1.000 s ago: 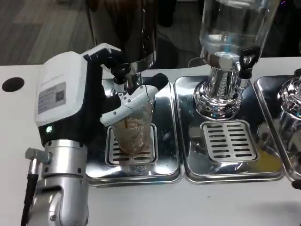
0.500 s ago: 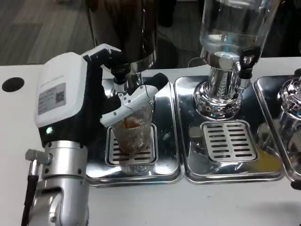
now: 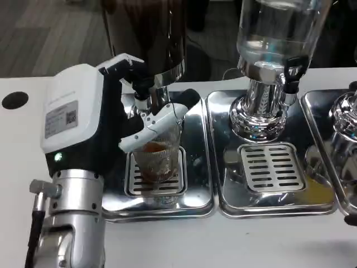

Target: Grasp the cup under the faucet to collect the drink, then remove the cup.

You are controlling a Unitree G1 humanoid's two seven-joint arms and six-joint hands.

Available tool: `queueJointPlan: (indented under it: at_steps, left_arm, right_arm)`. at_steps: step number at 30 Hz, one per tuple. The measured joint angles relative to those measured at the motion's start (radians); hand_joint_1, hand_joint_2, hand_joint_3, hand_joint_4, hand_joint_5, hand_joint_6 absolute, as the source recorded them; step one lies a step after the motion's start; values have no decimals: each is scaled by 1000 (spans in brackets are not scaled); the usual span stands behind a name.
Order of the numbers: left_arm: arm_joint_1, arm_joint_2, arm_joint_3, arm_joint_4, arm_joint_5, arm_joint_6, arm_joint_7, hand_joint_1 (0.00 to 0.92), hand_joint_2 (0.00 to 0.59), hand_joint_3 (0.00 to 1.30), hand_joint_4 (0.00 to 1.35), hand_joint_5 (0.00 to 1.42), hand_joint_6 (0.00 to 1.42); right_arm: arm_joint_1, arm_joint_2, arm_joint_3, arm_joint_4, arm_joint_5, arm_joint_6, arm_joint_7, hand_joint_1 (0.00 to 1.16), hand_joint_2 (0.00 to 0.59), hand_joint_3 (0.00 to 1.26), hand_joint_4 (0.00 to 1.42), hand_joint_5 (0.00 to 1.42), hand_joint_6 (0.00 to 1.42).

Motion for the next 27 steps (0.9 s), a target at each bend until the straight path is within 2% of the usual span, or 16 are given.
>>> queueJointPlan:
  at_steps: [12, 22, 23, 27]
  left_arm:
    - [3, -4, -2, -4, 1, 0, 0, 57, 47, 541, 533, 975, 1138]
    - [7, -8, -2, -5, 1, -2, 0, 57, 47, 541, 531, 974, 1138]
    - [7, -8, -2, -5, 1, -2, 0, 57, 42, 532, 517, 973, 1138]
    - [12, -10, 2, -7, -8, -8, 0, 38, 35, 346, 316, 935, 1138]
  right_arm:
    - [1, 0, -2, -7, 0, -2, 0, 641, 364, 286, 214, 194, 81]
    - [-7, -13, -68, -107, -63, -14, -1, 639, 363, 293, 223, 194, 64]
    - [-7, -14, -71, -112, -63, -14, -1, 639, 363, 293, 223, 194, 64]
    - [-7, -14, -72, -113, -65, -14, -1, 639, 363, 293, 223, 194, 64]
